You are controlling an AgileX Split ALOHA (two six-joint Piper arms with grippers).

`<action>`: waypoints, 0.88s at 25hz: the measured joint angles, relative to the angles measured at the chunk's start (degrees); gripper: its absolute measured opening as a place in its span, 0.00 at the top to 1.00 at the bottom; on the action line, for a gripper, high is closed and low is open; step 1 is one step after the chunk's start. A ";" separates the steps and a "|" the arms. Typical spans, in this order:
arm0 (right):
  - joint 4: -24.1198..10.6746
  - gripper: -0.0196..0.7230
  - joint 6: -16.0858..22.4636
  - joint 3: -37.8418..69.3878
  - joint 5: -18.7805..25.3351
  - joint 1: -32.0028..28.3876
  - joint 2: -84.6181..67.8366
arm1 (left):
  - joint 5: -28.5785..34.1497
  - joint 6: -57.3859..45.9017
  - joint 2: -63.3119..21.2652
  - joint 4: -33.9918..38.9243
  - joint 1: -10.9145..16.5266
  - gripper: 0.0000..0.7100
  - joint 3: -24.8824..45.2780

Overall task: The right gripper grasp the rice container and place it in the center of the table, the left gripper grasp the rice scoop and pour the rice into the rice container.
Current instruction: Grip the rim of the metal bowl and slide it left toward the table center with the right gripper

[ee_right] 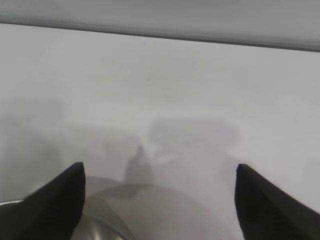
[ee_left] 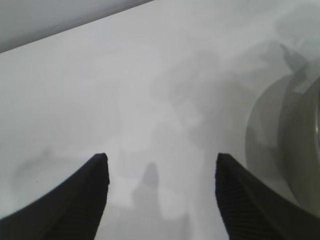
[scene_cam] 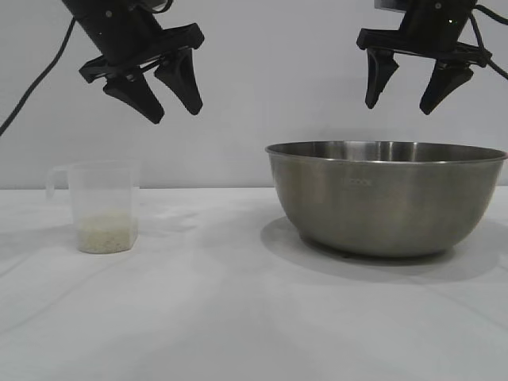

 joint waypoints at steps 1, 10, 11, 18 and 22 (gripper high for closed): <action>0.00 0.23 0.00 0.00 0.00 0.00 0.00 | 0.00 0.00 0.00 0.00 0.00 0.46 0.00; -0.13 0.23 0.00 0.00 0.38 0.00 0.00 | 0.04 0.00 0.00 0.00 0.00 0.46 0.00; -0.30 0.23 0.00 0.00 0.73 0.00 0.00 | 0.04 0.00 0.00 0.00 0.00 0.46 0.00; -3.38 0.23 0.00 0.00 6.42 -0.11 -0.92 | 0.13 0.00 0.00 0.00 0.00 0.46 0.00; -4.01 0.23 0.34 0.00 11.16 -0.63 -4.14 | 0.27 0.00 0.00 0.00 0.00 0.46 0.00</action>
